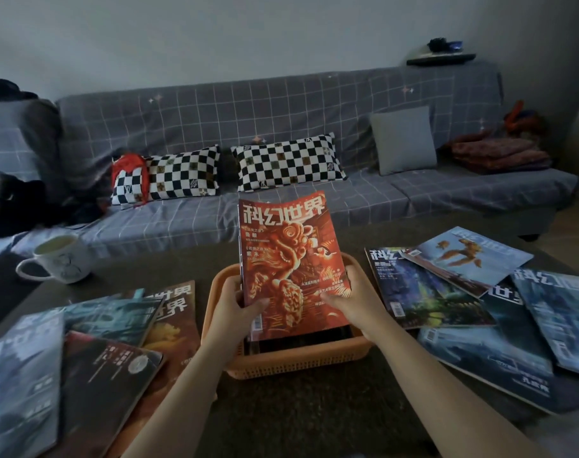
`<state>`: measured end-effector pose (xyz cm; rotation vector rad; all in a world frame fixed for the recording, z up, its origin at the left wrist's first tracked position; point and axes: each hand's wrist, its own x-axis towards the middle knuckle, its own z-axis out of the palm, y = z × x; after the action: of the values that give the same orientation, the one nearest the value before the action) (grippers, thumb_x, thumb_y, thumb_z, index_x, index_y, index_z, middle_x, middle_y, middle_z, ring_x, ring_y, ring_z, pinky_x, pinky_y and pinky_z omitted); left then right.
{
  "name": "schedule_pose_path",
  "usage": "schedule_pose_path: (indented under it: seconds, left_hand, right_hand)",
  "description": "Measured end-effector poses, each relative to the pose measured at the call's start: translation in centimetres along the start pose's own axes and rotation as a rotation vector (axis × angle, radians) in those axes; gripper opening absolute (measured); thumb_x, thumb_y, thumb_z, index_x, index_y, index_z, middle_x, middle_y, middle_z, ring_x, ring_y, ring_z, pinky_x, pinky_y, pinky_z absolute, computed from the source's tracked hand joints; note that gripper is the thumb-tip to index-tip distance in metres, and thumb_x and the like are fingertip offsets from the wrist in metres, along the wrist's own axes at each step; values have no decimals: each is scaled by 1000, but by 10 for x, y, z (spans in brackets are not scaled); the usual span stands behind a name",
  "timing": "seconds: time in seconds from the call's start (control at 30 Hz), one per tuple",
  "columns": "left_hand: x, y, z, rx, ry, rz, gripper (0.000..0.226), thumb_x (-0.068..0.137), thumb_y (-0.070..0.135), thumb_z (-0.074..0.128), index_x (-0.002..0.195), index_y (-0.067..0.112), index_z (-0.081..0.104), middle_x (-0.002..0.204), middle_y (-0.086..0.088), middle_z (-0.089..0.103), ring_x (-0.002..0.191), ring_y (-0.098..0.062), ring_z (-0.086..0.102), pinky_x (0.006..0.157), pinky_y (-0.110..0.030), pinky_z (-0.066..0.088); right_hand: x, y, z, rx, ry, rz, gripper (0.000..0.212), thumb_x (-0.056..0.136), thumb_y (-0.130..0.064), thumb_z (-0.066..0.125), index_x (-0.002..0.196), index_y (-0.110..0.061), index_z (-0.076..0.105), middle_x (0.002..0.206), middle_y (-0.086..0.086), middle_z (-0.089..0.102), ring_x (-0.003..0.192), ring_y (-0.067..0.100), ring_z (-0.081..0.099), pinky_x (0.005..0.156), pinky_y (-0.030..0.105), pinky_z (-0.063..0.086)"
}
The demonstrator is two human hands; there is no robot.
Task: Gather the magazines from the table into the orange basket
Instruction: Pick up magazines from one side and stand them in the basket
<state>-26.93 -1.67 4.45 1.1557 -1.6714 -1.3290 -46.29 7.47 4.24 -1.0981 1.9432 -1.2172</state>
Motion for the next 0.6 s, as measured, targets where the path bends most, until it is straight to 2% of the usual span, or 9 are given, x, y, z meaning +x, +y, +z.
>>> schedule_pose_path:
  seconds: [0.1,0.2,0.27,0.33,0.4,0.47,0.53,0.6]
  left_hand:
    - [7,-7,1,159,17,-51,38,89,20,67,118,21,44,106,4,62,84,-9,63,61,-22,51]
    - [10,-10,1,378,46,-38,46,90,24,66,129,18,44,113,3,61,89,-11,62,63,-23,51]
    - [11,-13,1,458,83,20,51,89,28,66,135,21,45,123,3,60,101,-14,62,76,-29,54]
    - [9,-12,2,536,120,48,49,90,33,62,136,23,46,129,1,58,103,-16,62,80,-32,54]
    - [8,-11,3,582,156,55,46,92,35,58,134,19,50,133,-3,54,95,-14,60,76,-29,52]
    - [6,-8,5,587,186,19,42,95,33,55,132,13,52,138,-6,47,82,-9,50,66,-22,42]
    - [5,-10,4,573,210,-19,37,96,31,53,126,10,55,132,-5,49,72,-4,48,56,-20,38]
    - [7,-14,4,534,224,-43,30,94,30,51,115,10,60,120,-4,58,68,-5,55,49,-21,39]
  right_hand:
    - [1,-1,4,-121,-34,93,43,85,-28,67,122,-22,44,117,-4,59,103,14,59,65,20,42]
    - [4,0,7,-229,4,105,47,84,-27,68,123,-16,44,119,0,60,106,17,60,57,15,35]
    - [7,2,11,-272,32,113,51,83,-27,69,124,-14,43,120,2,60,108,19,61,63,17,42]
    - [11,4,15,-323,63,104,57,80,-29,72,126,-13,43,123,4,58,111,21,59,82,28,50]
    - [12,6,17,-391,100,91,63,77,-33,74,127,-12,44,127,6,53,116,23,54,96,37,47]
    - [12,6,18,-428,118,100,63,78,-38,72,127,-12,44,127,7,49,117,23,52,98,39,46]
    - [11,6,17,-436,108,125,51,84,-38,65,125,-12,46,117,3,55,105,17,57,86,31,50]
    - [10,6,16,-399,84,169,38,91,-36,56,120,-13,48,93,-6,58,80,7,59,64,20,45]
